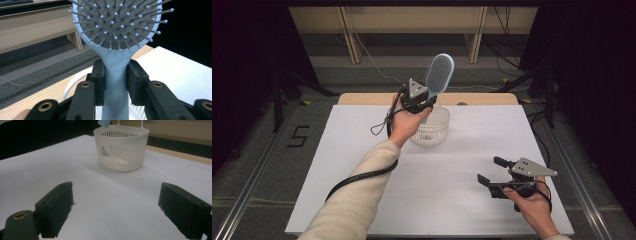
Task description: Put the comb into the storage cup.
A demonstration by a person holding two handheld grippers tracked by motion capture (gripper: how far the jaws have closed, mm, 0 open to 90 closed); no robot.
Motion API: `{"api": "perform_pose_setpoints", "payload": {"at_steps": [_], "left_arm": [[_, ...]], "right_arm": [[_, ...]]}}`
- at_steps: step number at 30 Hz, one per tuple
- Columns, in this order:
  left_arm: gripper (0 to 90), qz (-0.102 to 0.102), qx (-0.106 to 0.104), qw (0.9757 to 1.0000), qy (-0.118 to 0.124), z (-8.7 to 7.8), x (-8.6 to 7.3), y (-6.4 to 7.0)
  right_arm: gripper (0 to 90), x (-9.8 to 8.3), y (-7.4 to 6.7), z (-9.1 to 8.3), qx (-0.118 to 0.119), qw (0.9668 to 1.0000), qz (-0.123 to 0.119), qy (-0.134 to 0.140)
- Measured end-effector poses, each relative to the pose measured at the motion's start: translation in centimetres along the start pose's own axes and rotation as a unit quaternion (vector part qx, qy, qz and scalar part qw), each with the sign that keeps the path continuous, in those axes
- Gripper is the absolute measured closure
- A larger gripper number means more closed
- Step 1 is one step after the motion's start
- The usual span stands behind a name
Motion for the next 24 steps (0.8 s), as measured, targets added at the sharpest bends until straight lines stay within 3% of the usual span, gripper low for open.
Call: {"api": "perform_pose_setpoints", "payload": {"at_steps": [24], "left_arm": [[69.6, 0.003, -0.001, 1.0000, -0.006, 0.63, -0.63, 0.25]], "right_arm": [[13.2, -0.01, -0.02, 0.01, 0.000, 1.0000, -0.001, 0.000]]}}
Point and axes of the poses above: each handheld gripper's, and its own axes: z roughly forward along the jaws, x roughly out of its top, y roughly to its right, the point moved 4 cm from there along z, roughly forward along the jaws, and after that the axes turned 10 degrees about z, right-handed, at the moved point
